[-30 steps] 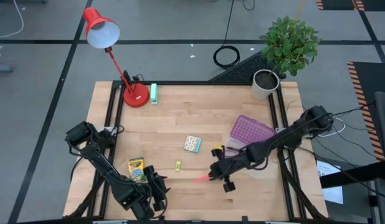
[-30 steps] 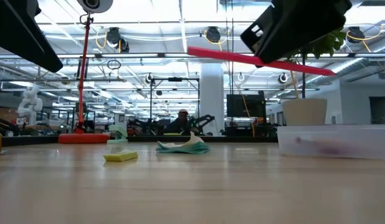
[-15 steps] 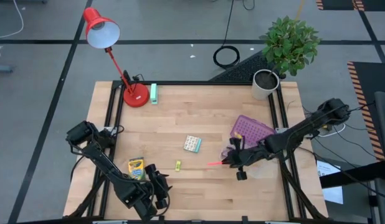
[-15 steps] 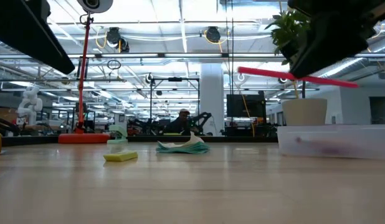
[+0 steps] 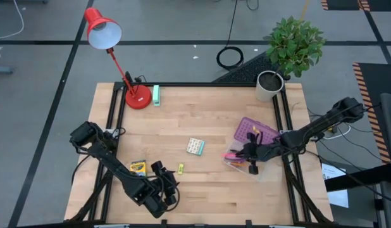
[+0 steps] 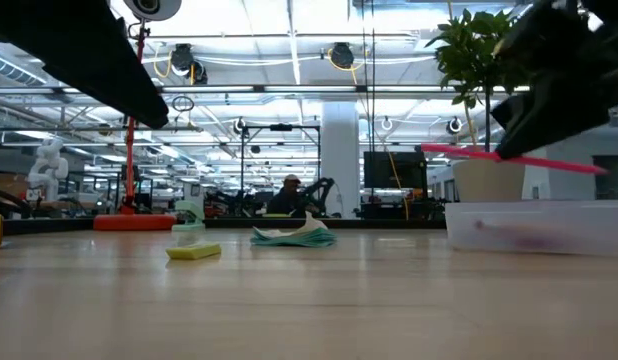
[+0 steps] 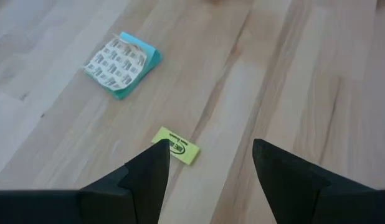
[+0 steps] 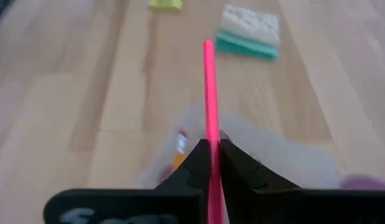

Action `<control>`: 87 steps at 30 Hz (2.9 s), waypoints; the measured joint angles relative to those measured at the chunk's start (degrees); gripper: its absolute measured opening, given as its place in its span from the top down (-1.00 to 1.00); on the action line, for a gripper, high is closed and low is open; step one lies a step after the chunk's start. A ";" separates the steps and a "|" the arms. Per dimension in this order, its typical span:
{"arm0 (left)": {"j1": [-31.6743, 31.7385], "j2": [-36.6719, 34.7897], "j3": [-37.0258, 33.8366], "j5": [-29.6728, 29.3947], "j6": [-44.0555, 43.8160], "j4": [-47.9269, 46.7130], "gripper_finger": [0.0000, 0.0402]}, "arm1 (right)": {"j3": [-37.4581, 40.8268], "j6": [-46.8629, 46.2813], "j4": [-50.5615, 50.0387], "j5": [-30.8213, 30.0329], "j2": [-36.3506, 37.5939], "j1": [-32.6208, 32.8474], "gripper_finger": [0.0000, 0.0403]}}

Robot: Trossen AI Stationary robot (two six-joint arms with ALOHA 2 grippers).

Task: Pack school essentials
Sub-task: Put the colored pencil into the supply box, then put the eraser into the supply box

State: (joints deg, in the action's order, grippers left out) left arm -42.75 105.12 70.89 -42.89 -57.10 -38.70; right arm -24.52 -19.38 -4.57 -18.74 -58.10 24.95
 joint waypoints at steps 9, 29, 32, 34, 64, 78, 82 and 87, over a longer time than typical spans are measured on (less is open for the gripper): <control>-0.41 0.00 0.00 -0.32 0.09 0.03 -0.17 | 5.93 -8.12 0.01 -1.16 0.87 0.00 0.92; 0.36 0.00 0.00 -0.72 1.31 0.01 -0.17 | 7.61 -12.94 -0.01 -0.66 0.93 1.02 0.92; 0.36 0.00 0.00 -0.72 1.33 0.01 -0.17 | 7.61 -12.96 -0.22 -0.57 1.45 1.05 0.92; 0.36 0.00 0.00 -0.72 1.31 0.01 -0.17 | 7.61 -12.98 -0.56 -0.54 1.96 1.05 0.92; 0.36 0.00 0.00 -0.75 0.92 0.01 -0.17 | 7.61 -17.75 -3.40 -0.44 2.81 1.05 0.56; 0.72 0.07 0.00 -3.55 -3.27 0.01 -0.17 | 5.42 -17.57 -3.53 1.07 2.83 1.02 0.56; 2.51 0.31 0.00 -3.90 -4.08 0.34 -0.17 | 4.50 -17.53 -3.62 1.07 2.83 1.02 0.56; 9.40 -1.63 0.00 1.18 7.30 3.12 -0.17 | 3.15 -17.50 -3.88 1.09 2.83 1.02 0.56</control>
State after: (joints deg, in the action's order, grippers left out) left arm -33.35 103.49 70.89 -41.71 -49.80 -35.58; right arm -21.37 -36.88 -8.45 -17.65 -55.27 25.98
